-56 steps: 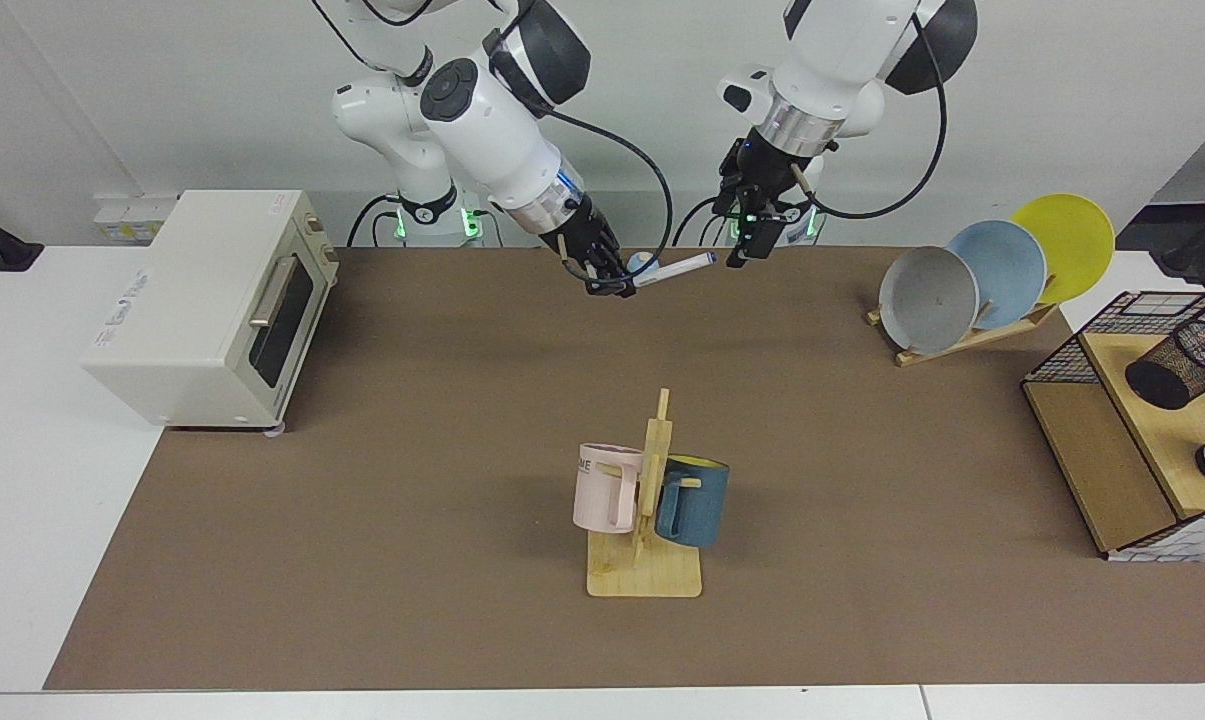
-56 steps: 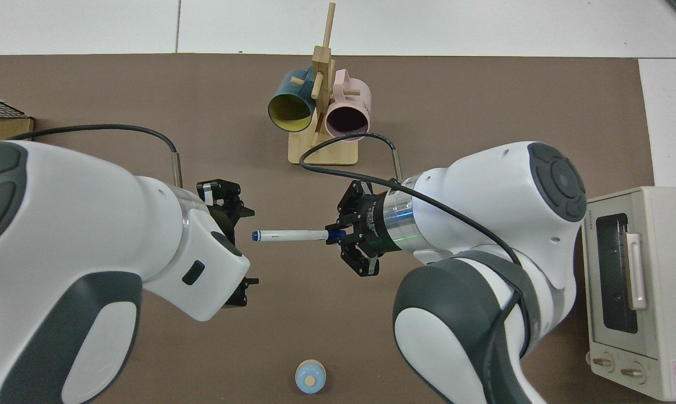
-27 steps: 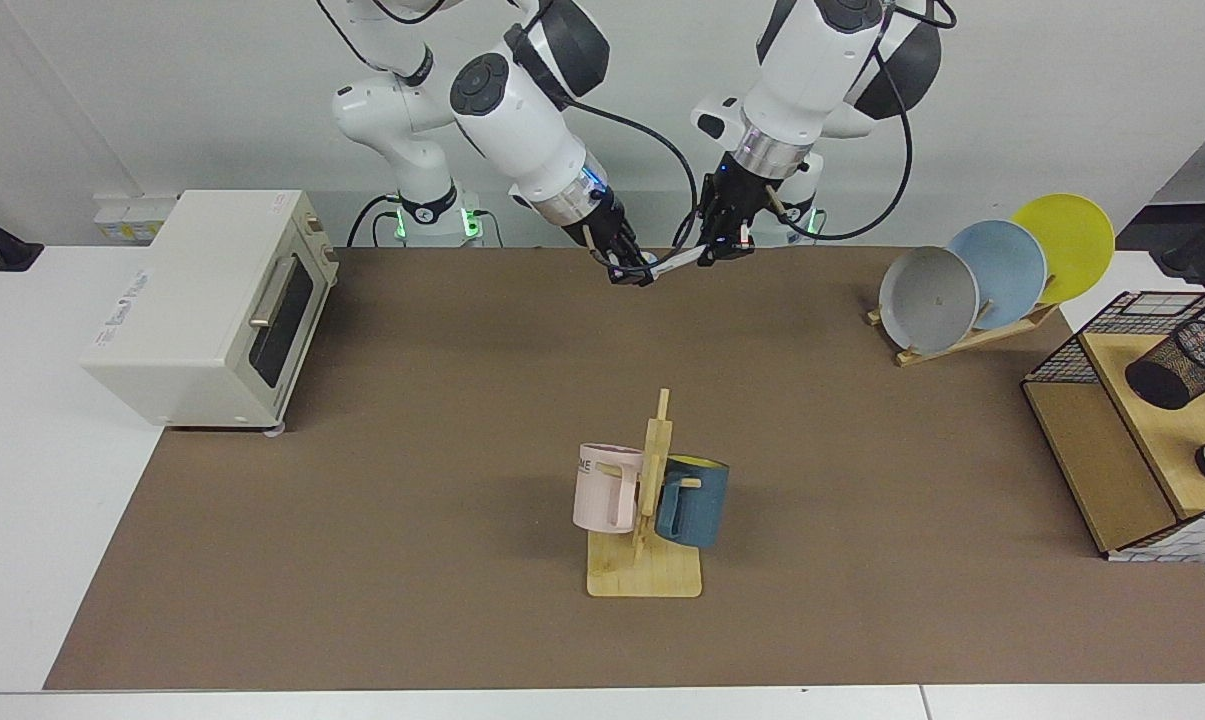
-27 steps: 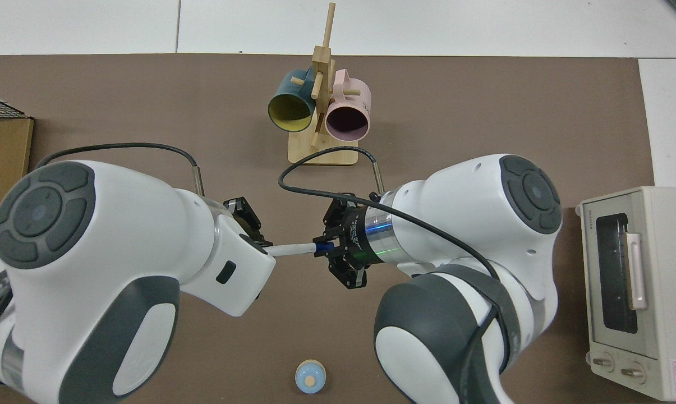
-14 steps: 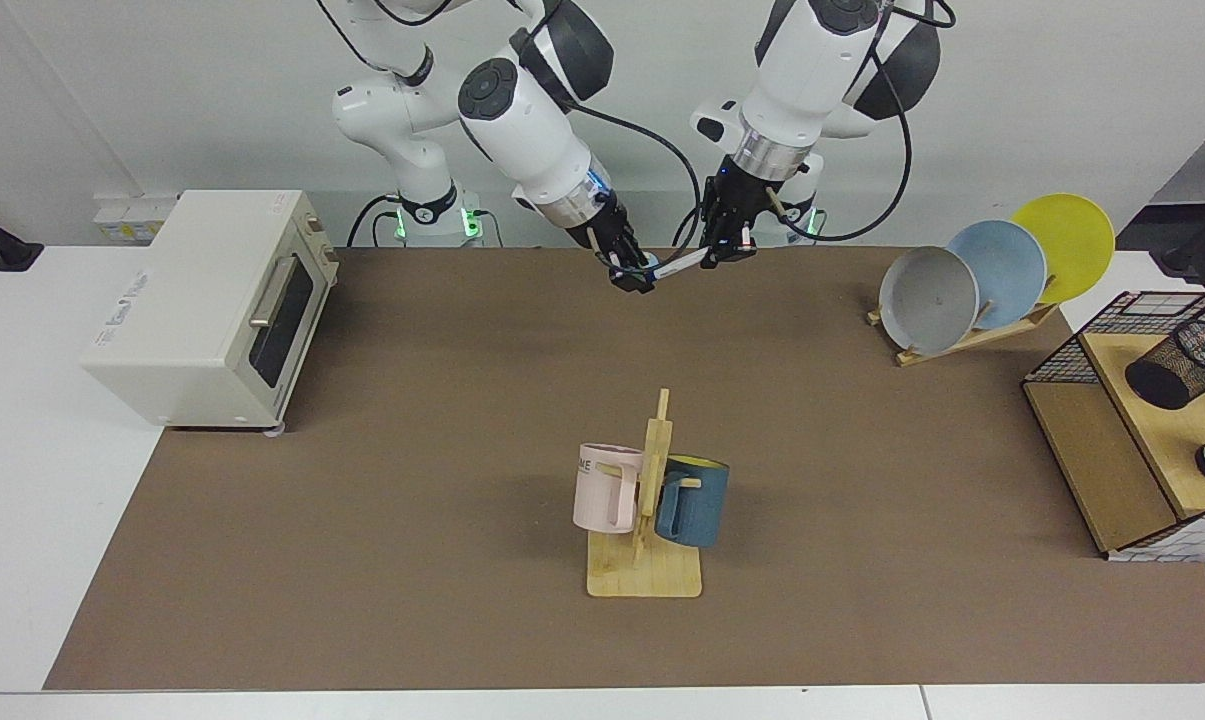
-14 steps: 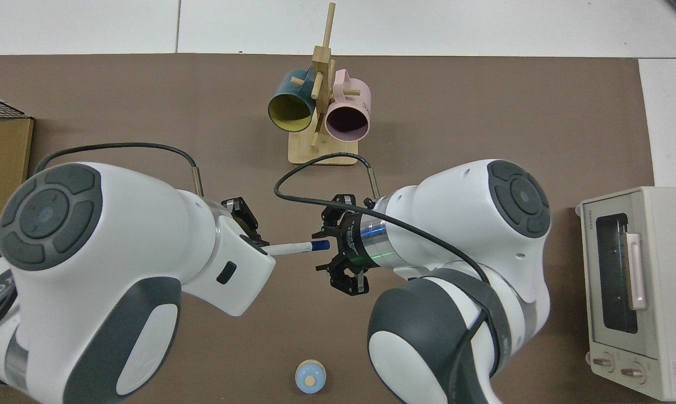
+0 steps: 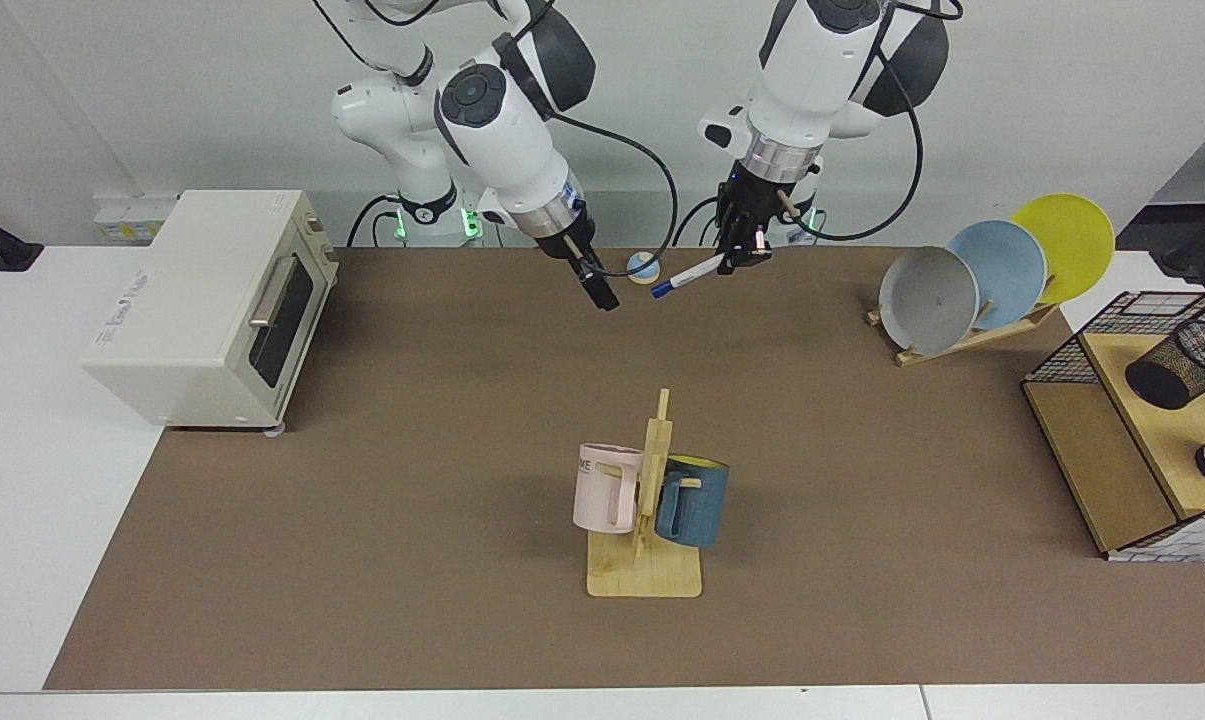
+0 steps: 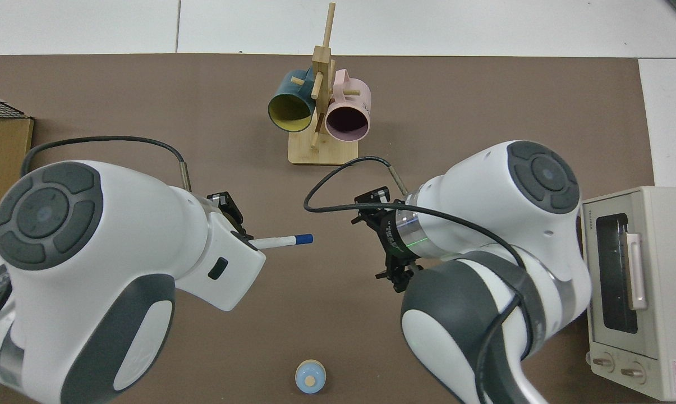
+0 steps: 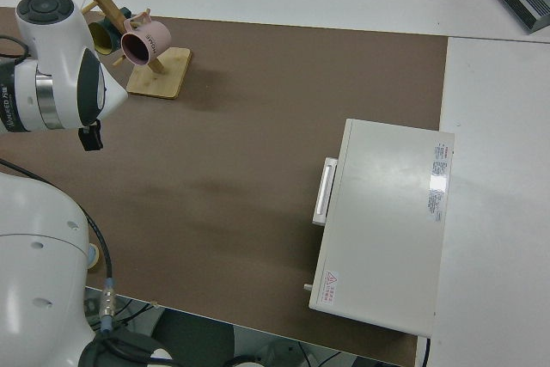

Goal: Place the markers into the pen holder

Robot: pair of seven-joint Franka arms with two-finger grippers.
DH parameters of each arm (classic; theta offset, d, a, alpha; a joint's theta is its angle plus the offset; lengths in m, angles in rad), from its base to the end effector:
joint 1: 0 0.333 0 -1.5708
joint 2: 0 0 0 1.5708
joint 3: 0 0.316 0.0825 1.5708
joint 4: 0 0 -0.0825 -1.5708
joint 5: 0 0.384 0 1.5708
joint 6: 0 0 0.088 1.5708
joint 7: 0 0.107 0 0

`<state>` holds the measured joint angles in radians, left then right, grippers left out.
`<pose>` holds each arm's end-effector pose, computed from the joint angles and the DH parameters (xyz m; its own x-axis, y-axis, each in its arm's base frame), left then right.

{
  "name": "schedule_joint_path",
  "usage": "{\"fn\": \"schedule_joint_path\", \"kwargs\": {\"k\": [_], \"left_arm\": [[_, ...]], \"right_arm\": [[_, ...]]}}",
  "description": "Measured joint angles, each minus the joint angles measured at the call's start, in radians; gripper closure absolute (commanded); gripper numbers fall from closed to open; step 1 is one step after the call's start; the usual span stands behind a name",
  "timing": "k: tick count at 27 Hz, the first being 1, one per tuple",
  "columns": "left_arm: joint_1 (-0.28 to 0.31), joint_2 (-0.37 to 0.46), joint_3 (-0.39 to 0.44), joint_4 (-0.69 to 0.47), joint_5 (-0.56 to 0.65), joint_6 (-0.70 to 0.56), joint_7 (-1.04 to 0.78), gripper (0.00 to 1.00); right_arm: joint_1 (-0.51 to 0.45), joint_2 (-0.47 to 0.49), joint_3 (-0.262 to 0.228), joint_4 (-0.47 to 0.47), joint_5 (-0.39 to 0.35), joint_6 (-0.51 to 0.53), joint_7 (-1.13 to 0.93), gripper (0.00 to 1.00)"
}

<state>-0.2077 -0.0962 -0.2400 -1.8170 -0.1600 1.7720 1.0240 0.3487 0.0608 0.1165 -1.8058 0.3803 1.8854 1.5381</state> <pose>0.4768 -0.2499 0.5765 0.1283 -0.9819 0.1395 -0.9917 -0.1253 0.0303 0.5105 0.2857 0.5106 0.3492 -0.8645 -0.3616 -0.9285 -0.3712 -0.0091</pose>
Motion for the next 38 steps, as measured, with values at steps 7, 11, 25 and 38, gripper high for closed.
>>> {"fn": "schedule_joint_path", "kwargs": {"k": [7, 11, 25, 38], "left_arm": [[0.002, 0.0, 0.008, 0.0, 0.041, -0.003, 0.0, 1.0], [0.006, 0.0, 0.013, 0.0, 0.067, -0.006, 0.0, 1.0], [0.084, -0.005, 0.025, 0.0, 0.227, -0.062, 0.0, 1.0], [0.244, -0.006, 0.028, 0.0, 0.482, -0.074, 0.048, 1.0]], "right_arm": [[-0.13, -0.018, -0.005, 0.001, -0.146, -0.16, -0.431, 0.0], [-0.201, -0.024, -0.008, 0.001, -0.241, -0.218, -0.701, 0.0], [-0.416, -0.052, -0.013, 0.011, -0.377, -0.233, -1.407, 0.0], [-0.422, -0.066, -0.025, 0.193, -0.377, -0.307, -1.42, 0.0]]}}
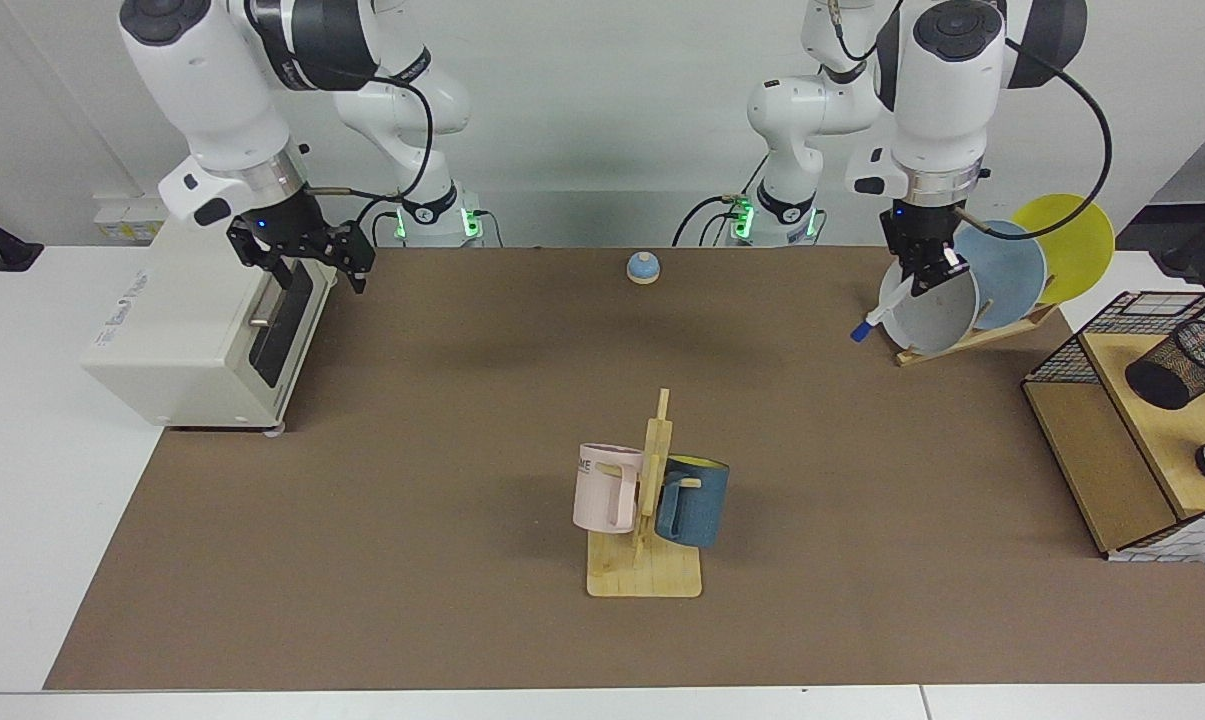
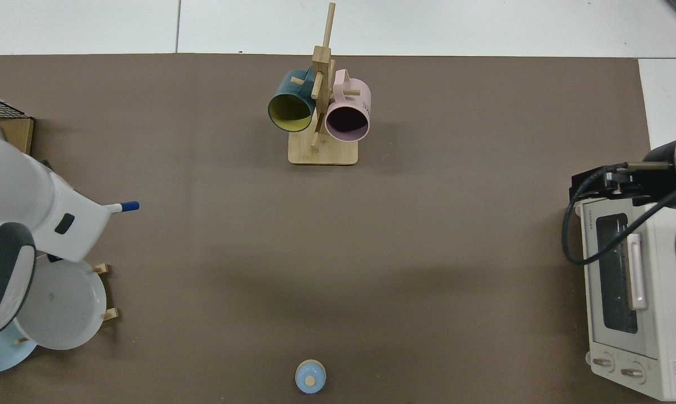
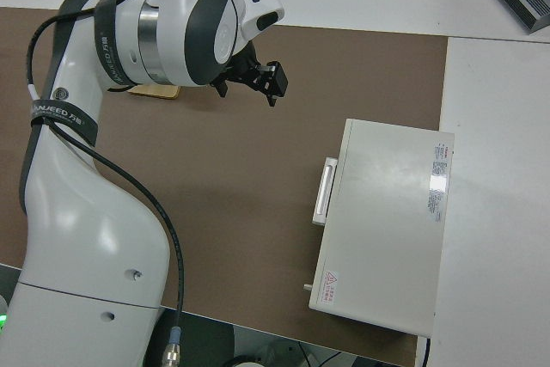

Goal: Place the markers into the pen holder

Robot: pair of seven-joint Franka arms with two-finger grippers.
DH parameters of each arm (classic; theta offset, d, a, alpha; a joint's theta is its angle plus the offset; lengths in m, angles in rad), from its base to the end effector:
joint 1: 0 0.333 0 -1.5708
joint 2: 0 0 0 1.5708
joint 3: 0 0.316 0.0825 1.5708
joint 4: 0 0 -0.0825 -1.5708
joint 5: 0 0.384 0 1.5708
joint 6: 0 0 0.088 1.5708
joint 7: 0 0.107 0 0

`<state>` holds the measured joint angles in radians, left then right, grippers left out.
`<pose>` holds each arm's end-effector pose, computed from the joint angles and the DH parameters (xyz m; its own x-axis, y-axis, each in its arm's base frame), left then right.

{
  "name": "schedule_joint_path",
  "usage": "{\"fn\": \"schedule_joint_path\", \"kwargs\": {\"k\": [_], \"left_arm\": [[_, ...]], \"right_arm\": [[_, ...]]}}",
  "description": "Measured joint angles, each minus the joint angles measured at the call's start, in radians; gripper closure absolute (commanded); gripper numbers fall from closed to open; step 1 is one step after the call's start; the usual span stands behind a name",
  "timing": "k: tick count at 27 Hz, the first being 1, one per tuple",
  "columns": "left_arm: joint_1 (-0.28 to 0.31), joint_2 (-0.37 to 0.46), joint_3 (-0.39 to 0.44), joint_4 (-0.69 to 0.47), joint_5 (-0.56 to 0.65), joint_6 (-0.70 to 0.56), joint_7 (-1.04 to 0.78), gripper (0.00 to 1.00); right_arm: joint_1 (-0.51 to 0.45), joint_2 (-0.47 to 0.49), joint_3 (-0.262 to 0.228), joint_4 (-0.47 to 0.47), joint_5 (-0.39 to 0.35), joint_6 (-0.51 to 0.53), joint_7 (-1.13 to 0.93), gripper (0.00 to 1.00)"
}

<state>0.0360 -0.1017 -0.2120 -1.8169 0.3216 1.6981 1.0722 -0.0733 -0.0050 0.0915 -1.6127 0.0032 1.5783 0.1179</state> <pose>0.5255 -0.0677 0.5778 0.2832 -0.9092 -0.3051 -0.9580 -0.2528 -0.1358 0.5524 0.0105 0.6081 0.9946 -0.0996 -0.0295 -0.0996 -0.9950 0.0007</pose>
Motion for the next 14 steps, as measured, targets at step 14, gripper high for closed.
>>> {"fn": "schedule_joint_path", "kwargs": {"k": [14], "left_arm": [[0.189, 0.001, 0.001, 0.006, 0.205, 0.153, 0.358, 1.0]], "right_arm": [[0.002, -0.002, 0.007, 0.047, 0.0, -0.012, 0.0, 0.0]]}}
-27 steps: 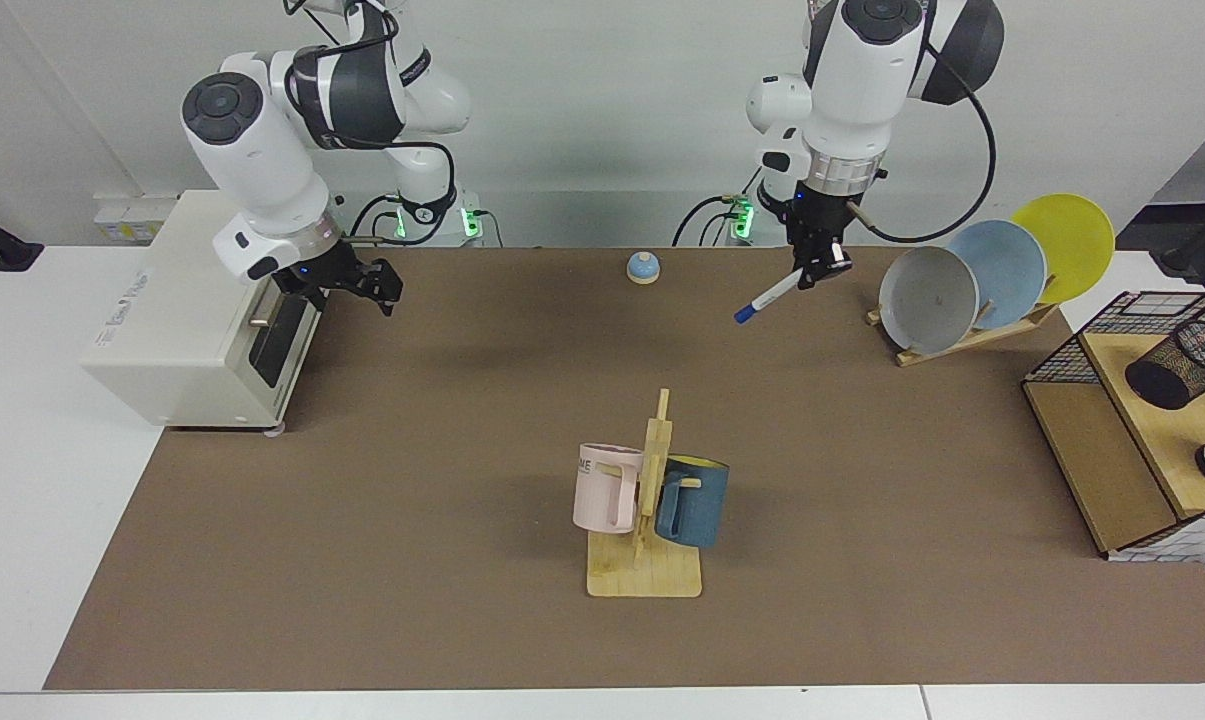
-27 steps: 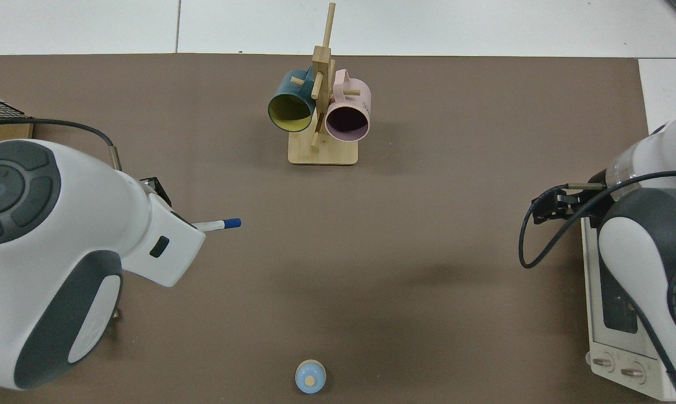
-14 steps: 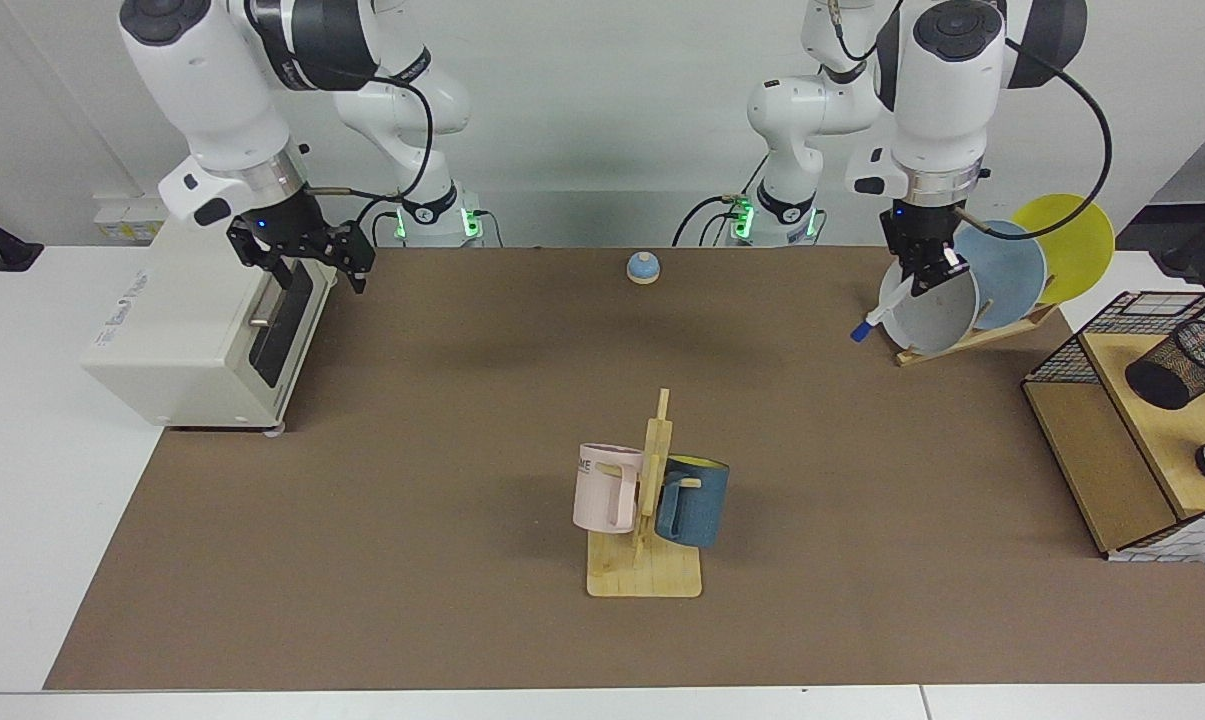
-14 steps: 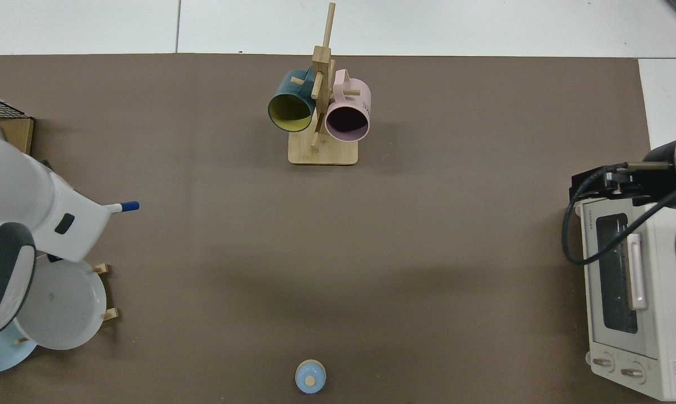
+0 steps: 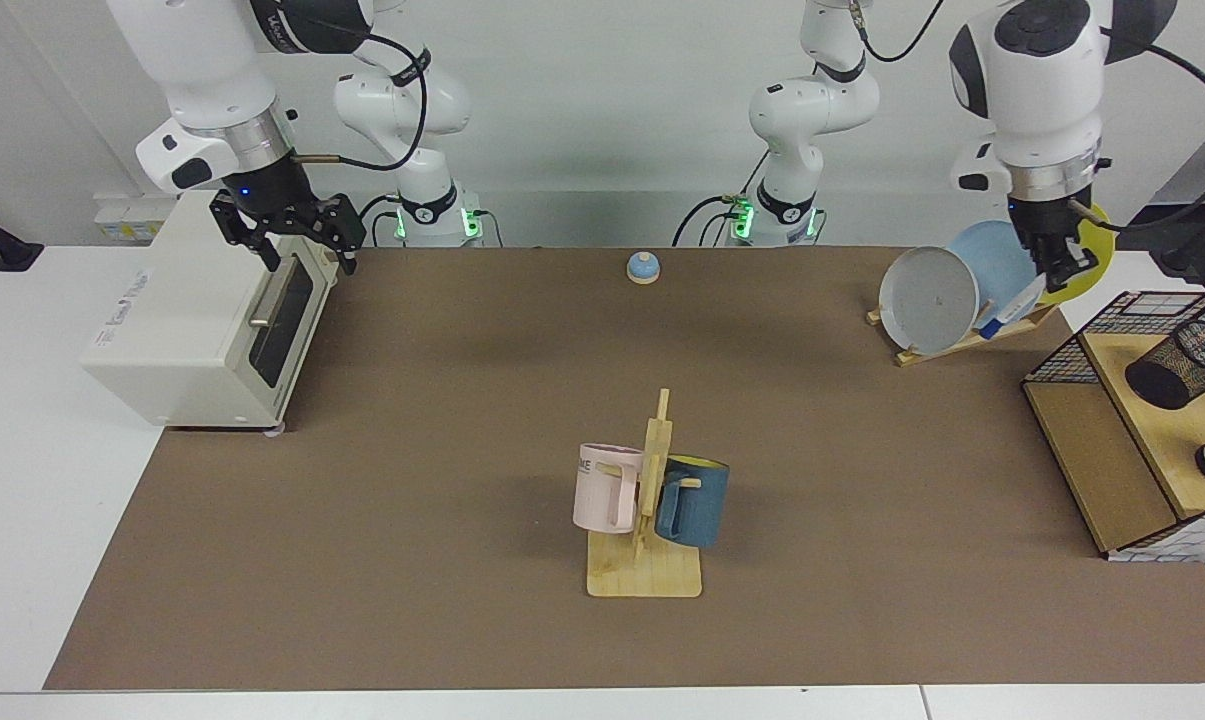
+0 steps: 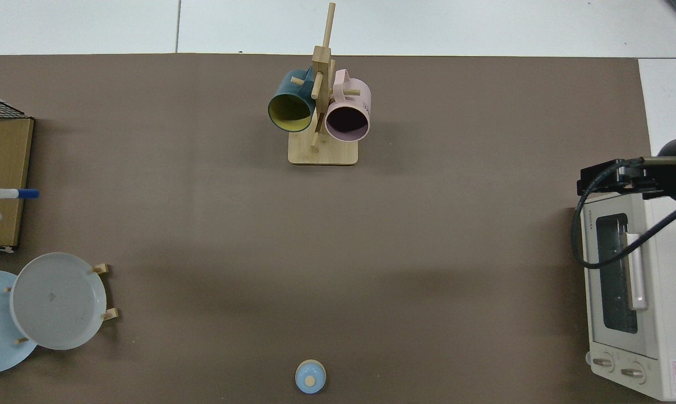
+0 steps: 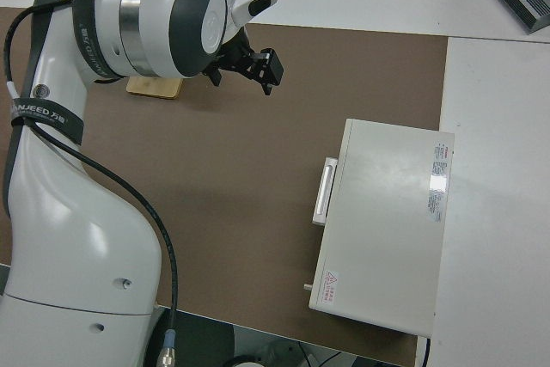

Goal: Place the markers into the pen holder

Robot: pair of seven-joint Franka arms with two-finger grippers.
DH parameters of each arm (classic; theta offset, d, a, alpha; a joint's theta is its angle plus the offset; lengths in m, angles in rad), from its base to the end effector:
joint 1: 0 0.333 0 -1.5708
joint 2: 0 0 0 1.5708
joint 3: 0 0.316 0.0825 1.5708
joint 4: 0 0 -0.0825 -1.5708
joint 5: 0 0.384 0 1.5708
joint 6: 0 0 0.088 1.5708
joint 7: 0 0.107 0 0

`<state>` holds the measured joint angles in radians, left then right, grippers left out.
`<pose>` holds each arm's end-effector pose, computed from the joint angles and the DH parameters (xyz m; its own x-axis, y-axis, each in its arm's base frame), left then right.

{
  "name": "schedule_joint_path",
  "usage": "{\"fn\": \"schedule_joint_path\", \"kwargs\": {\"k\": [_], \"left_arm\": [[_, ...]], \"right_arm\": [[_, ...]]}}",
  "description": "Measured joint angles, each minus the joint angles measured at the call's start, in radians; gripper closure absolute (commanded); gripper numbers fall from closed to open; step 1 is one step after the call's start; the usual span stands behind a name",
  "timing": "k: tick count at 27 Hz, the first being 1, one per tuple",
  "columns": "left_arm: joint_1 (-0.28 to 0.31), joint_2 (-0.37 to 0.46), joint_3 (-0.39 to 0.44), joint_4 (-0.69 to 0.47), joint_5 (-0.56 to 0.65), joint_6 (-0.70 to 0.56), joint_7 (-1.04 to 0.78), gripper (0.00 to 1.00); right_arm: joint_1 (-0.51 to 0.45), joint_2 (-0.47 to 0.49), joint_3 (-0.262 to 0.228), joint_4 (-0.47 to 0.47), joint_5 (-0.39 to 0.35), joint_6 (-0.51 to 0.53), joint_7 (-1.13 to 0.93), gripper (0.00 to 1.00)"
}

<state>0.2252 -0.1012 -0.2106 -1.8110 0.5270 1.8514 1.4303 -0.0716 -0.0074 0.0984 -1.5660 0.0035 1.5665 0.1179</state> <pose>0.5456 0.0423 0.6008 0.0814 -0.8638 -0.4972 -0.9854 0.0051 -0.1701 0.5518 0.0154 0.6305 0.9958 -0.0910 0.0075 -0.0909 -0.9959 -0.0037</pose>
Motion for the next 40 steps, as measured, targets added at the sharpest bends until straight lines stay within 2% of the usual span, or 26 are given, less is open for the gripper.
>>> {"fn": "schedule_joint_path", "kwargs": {"k": [5, 8, 14, 18, 26, 32, 40], "left_arm": [[0.122, 0.007, 0.004, 0.004, 0.009, 0.142, 0.179, 1.0], [0.163, 0.018, 0.004, 0.02, 0.03, 0.19, 0.246, 1.0], [0.188, 0.05, 0.004, 0.072, 0.119, 0.251, 0.32, 1.0], [0.227, 0.064, 0.003, 0.087, 0.158, 0.315, 0.384, 1.0], [0.321, 0.094, 0.004, 0.113, 0.16, 0.429, 0.545, 1.0], [0.356, 0.118, 0.004, 0.132, 0.16, 0.472, 0.605, 1.0], [0.373, 0.14, 0.004, 0.132, 0.159, 0.475, 0.669, 1.0]], "right_arm": [[0.0, 0.0, 0.0, 0.0, 0.0, 0.0, 0.0, 0.0], [0.0, 0.0, 0.0, 0.0, 0.0, 0.0, 0.0, 0.0], [0.0, 0.0, 0.0, 0.0, 0.0, 0.0, 0.0, 0.0], [0.0, 0.0, 0.0, 0.0, 0.0, 0.0, 0.0, 0.0], [0.0, 0.0, 0.0, 0.0, 0.0, 0.0, 0.0, 0.0], [0.0, 0.0, 0.0, 0.0, 0.0, 0.0, 0.0, 0.0], [0.0, 0.0, 0.0, -0.001, 0.0, 0.0, 0.0, 0.0]]}}
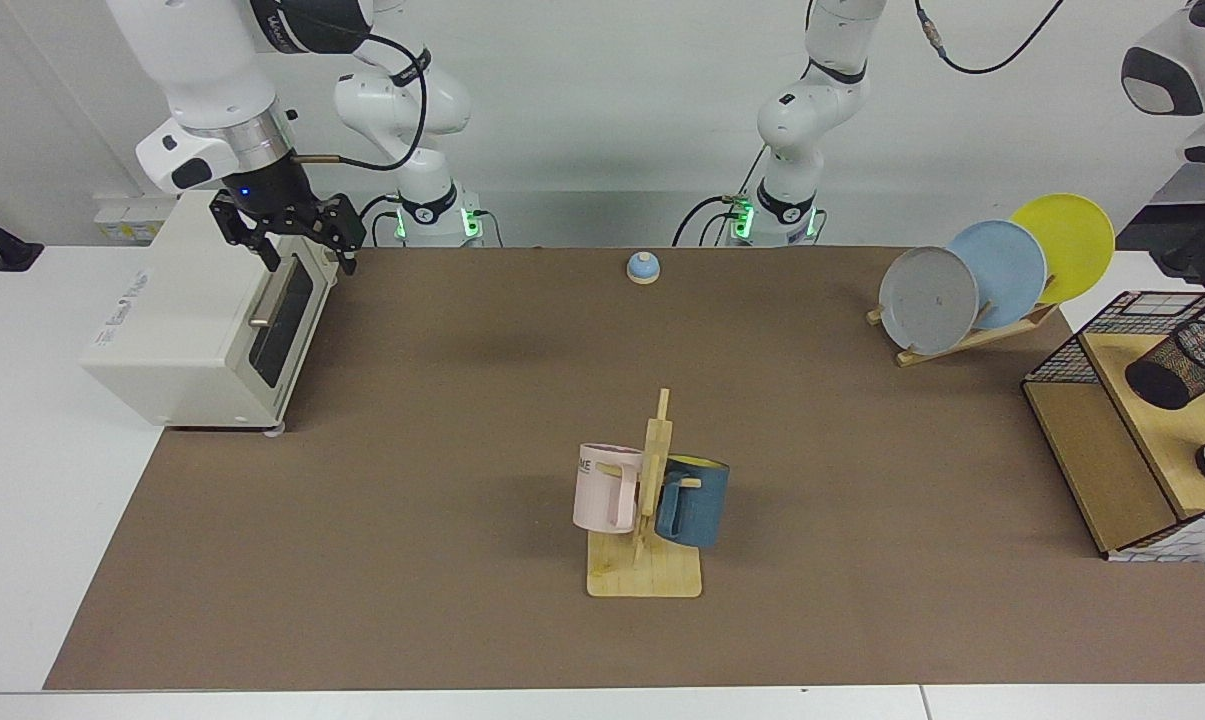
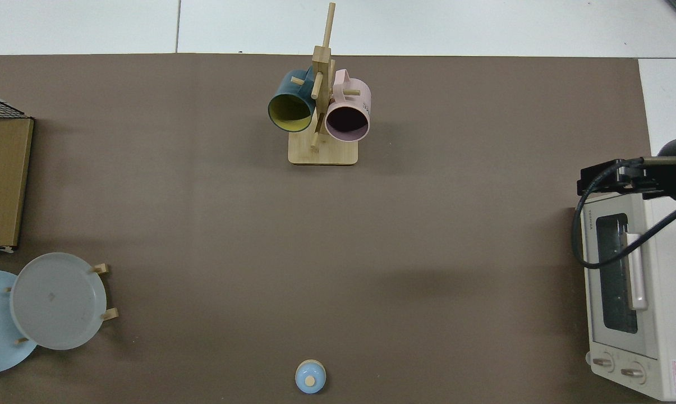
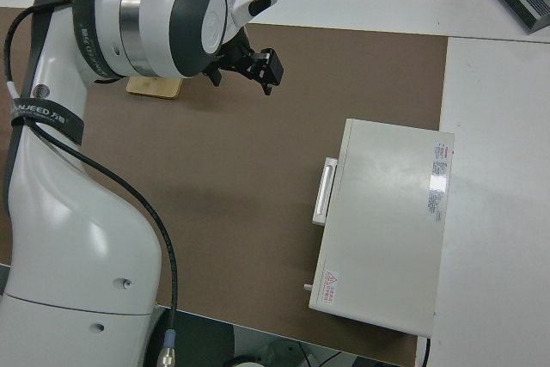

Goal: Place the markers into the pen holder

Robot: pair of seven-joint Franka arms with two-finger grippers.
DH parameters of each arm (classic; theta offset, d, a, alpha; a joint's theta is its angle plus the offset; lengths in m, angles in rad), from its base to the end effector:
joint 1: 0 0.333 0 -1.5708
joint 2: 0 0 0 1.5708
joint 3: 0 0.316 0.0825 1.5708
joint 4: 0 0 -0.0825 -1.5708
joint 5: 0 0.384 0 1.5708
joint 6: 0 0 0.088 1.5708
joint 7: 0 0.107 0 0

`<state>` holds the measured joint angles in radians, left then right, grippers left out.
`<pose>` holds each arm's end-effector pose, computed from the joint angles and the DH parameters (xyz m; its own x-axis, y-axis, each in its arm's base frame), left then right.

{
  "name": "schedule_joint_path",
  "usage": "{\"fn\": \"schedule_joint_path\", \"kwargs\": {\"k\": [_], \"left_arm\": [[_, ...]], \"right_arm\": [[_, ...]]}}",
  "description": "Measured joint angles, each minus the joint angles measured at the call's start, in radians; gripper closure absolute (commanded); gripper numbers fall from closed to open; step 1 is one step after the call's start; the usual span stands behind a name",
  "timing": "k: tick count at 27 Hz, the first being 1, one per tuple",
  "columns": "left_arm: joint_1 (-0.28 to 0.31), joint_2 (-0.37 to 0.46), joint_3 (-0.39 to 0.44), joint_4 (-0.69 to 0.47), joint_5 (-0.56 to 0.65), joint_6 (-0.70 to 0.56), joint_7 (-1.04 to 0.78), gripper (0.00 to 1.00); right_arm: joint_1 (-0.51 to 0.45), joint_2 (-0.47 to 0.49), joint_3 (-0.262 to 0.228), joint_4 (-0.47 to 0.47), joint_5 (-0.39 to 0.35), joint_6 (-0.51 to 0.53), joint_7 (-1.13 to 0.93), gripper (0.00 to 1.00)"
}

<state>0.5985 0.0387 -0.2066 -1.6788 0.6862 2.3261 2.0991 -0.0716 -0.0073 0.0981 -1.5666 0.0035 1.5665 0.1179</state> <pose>0.5681 0.2495 0.6379 -0.2710 -0.6046 -0.7490 -0.8857 0.4613 -0.0519 0.5518 0.0152 0.6301 0.9958 -0.0913 0.0068 -0.0912 -0.9958 -0.0036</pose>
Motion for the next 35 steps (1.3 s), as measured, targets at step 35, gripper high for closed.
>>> {"fn": "schedule_joint_path", "kwargs": {"k": [35], "left_arm": [[0.012, 0.014, 0.0, -0.049, -0.078, -0.136, 0.159, 1.0]], "right_arm": [[-0.023, -0.013, -0.005, -0.098, 0.0, 0.065, 0.0, 0.0]]}}
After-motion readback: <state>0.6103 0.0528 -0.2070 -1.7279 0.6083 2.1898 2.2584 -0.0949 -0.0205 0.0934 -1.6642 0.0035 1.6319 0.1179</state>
